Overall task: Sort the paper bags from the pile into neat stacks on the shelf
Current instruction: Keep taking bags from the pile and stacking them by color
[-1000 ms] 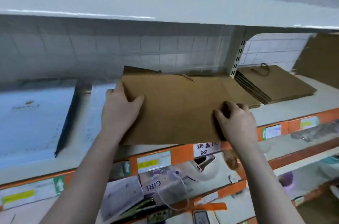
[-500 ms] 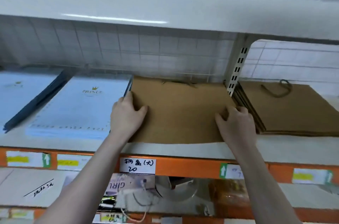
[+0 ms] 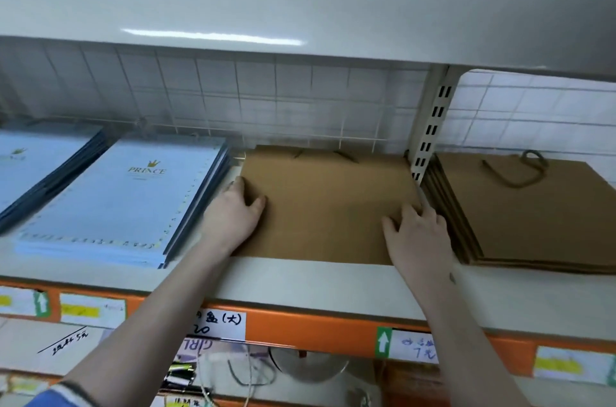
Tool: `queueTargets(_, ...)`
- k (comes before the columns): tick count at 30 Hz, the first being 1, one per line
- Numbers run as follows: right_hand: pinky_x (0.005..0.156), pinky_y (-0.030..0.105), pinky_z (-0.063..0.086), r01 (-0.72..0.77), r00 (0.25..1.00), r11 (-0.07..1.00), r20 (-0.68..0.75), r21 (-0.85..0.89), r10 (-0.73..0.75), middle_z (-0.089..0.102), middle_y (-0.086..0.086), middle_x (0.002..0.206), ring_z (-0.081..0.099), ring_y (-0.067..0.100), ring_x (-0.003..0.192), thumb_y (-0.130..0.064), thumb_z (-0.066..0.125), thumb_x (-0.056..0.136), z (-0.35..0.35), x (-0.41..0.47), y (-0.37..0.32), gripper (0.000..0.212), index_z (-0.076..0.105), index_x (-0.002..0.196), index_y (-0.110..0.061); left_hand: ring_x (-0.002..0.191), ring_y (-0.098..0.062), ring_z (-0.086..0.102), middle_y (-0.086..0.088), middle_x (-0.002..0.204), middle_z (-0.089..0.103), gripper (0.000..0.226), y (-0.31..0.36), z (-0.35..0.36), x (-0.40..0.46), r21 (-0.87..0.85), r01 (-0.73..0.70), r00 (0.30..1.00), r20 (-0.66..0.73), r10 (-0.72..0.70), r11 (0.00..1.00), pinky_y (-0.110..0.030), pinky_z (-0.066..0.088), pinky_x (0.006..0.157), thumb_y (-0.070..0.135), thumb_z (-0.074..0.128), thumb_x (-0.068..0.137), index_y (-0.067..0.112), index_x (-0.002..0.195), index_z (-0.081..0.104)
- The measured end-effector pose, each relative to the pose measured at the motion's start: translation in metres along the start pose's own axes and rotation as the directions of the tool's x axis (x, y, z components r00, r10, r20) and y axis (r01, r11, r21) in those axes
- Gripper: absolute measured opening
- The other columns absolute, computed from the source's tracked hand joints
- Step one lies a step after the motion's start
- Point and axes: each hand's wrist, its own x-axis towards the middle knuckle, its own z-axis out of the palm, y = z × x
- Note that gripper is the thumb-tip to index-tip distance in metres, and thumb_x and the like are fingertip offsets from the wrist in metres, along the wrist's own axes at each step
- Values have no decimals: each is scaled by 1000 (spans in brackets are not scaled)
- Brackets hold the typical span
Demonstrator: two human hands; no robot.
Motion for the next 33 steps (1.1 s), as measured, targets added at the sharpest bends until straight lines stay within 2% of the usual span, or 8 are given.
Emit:
queueTargets(6,84,32,42,-24,999,999,30,23,24,48,17,124,51,28,109,-40,33,99,6,18,-1,45,46,128,-8,129,-29,41,-13,144,41,56,7,13,25,37,-6,1000,30,5,999,-35,36,99,36,44,96,4,141,33)
queueTargets(14,88,32,43,-12,1000,999,6,-39,12,45,16,133,49,28,117,-43,30,99,9,22,0,54,37,139,-8,132,-33,36,-15,150,29,59,15,22,33,109,12,1000,27,-15,994,-41,34,103,40,36,98,3,143,26)
queueTargets(17,105,41,33,11,999,993,-34,-119,-15,39,20,142,37,33,131,-48,28,98,6,18,2,59,36,142,-8,136,-33,31,-16,152,24,58,16,18,27,178,-23,999,-40,30,984,-40,29,106,43,38,97,5,141,30)
queueTargets(19,109,42,28,40,998,993,-47,-111,-45,37,20,144,31,33,136,-49,28,98,3,14,0,60,35,142,-8,139,-30,26,-14,153,23,59,12,14,20,244,-58,991,-107,86,968,-39,26,108,44,41,96,8,141,33)
queueTargets(22,107,42,30,103,992,992,-63,-74,-108,43,19,140,35,33,133,-47,32,98,1,4,-11,58,39,139,-7,141,-28,22,-13,152,26,61,2,7,5,299,-96,972,-177,154,949,-38,22,112,44,44,95,9,143,34)
queueTargets(25,108,41,30,166,985,985,-45,-44,-168,44,19,139,35,33,133,-45,33,98,5,-15,-28,56,40,139,-7,144,-26,14,-13,154,22,62,-12,-3,-11,318,-108,968,-184,173,942,-37,15,115,44,44,95,9,145,31)
queueTargets(30,108,43,30,241,969,971,-55,-7,-241,46,21,137,36,35,133,-43,38,97,14,-48,-57,54,45,135,-5,141,-33,23,-20,148,32,60,-50,-30,-36,280,-109,952,-248,181,954,-43,20,114,40,55,90,4,137,44)
queueTargets(33,104,45,35,271,959,962,-77,-13,-272,52,22,129,43,36,126,-40,46,95,20,-66,-90,49,53,128,-4,140,-35,25,-23,147,34,60,-83,-54,-50,280,-85,952,-261,161,956,-45,20,114,37,58,89,1,136,45)
